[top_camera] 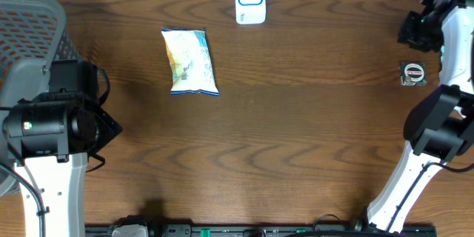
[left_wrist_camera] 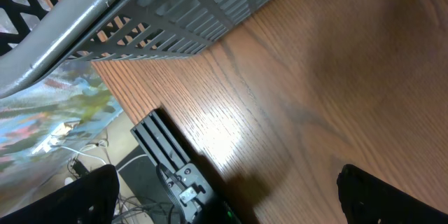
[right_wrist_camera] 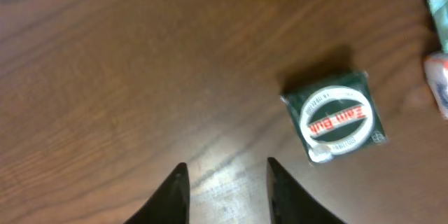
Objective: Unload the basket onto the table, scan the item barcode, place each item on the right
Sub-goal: 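Carry the green tin to the far right and release it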
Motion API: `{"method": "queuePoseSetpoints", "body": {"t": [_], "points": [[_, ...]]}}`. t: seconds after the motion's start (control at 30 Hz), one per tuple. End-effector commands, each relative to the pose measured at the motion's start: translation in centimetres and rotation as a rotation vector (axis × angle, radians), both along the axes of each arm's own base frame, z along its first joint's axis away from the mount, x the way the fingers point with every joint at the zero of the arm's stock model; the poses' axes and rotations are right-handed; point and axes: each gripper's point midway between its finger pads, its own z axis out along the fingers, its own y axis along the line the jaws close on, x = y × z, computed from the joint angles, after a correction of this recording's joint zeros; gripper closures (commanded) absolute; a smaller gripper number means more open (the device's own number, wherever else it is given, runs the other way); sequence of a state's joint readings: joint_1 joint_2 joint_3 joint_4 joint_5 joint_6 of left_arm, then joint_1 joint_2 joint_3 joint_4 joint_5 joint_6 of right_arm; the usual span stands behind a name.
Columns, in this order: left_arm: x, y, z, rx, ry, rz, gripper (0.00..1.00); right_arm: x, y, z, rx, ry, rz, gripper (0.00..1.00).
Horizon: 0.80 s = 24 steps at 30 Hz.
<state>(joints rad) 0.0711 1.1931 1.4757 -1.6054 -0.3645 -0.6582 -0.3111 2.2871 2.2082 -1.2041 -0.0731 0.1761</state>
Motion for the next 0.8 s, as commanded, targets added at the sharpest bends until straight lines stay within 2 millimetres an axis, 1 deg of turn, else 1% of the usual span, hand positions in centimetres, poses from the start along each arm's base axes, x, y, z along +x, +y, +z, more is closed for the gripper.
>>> {"method": "queuePoseSetpoints", "body": {"t": [0.0, 0.13, 0.2, 0.27, 0.37, 0.43, 0.5, 0.6, 0.77], "points": [[-0.2, 0.1, 0.1, 0.001, -0.004, 0.016, 0.03, 0.1, 0.1, -3.2, 0.037, 0.038, -0.067, 0.78], [-0.2, 0.1, 0.1, 0.001, -0.004, 0.016, 0.03, 0.9, -0.2, -5.9, 0.039, 0.030, -0.084, 0.94], [-0.2, 0.1, 0.1, 0.001, -0.004, 0.016, 0.02, 1.4, -0.7, -7.0, 0.022, 0.015, -0.090, 0.98], [-0.2, 0.1, 0.1, 0.001, -0.004, 0.016, 0.03, 1.8, -1.1, -8.0, 0.004, -0.004, -0.095, 0.98], [-0.2, 0.1, 0.1, 0.001, -0.004, 0.016, 0.03, 2.3, -1.3, -9.3, -0.003, -0.035, -0.100, 0.93], [-0.2, 0.1, 0.1, 0.001, -0.004, 0.016, 0.02, 2.3, -1.3, -10.3, -0.003, -0.040, -0.106, 0.90], [-0.2, 0.1, 0.1, 0.001, -0.004, 0.016, 0.02, 1.6, -1.8, -11.4, -0.030, -0.019, -0.118, 0.92], [-0.2, 0.1, 0.1, 0.001, -0.004, 0.016, 0.02, -0.3, -3.6, -12.4, -0.122, 0.050, -0.188, 0.93], [-0.2, 0.1, 0.1, 0.001, -0.004, 0.016, 0.02, -3.3, -6.1, -12.4, -0.235, 0.159, -0.238, 0.93]]}}
